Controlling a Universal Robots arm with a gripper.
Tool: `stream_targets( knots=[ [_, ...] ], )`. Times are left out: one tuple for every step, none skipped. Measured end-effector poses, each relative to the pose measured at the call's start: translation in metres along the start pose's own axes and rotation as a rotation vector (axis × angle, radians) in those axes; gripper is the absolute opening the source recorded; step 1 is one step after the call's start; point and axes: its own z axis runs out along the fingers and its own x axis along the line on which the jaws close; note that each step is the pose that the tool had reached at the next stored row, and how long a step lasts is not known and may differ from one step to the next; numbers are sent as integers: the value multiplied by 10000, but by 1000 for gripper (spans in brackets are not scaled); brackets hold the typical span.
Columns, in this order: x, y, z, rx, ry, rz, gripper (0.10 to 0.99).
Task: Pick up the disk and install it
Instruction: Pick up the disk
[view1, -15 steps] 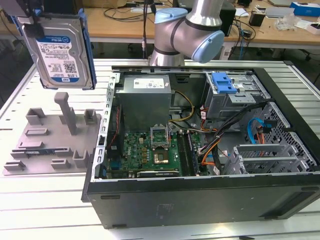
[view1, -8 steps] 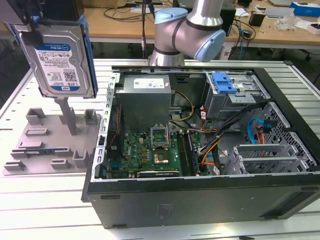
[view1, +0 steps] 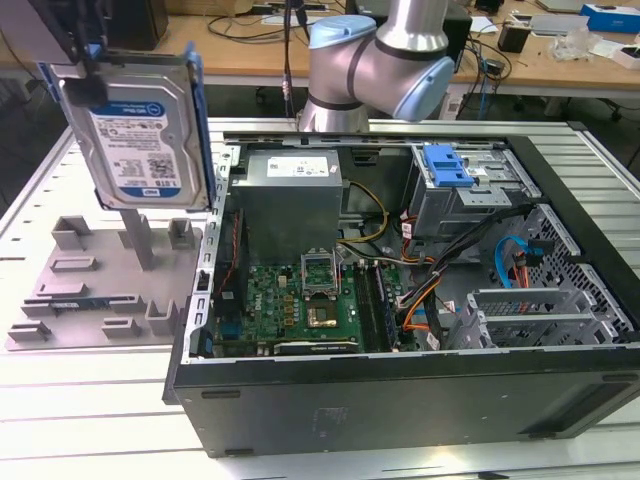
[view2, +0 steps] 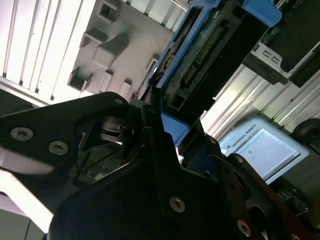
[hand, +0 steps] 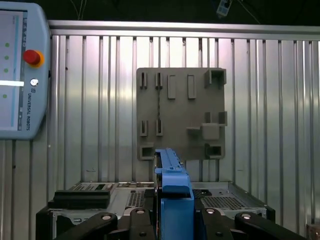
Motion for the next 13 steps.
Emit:
stream_targets(
  knots=[
    [21,-36,-2,0,0,-1,369],
    [40,-73,-4,1,0,-3,369],
    [60,-110,-6,0,-1,-2,369],
    [79,-145,-8,0,0,0,369],
    [100,-186,-10,0,0,-2,369],
    [119,-227,-12,1,-1,-2,369],
    [142,-281,-15,0,-1,0,369],
    [159,-321,-18,0,0,-2,369],
    [181,-379,-22,-1,2,-2,369],
    [197,-422,-23,0,0,-1,369],
    [219,-478,-26,0,-1,-1,369],
    [235,-520,-28,1,0,-3,369],
    [254,-571,-31,0,-1,-1,369]
  ],
)
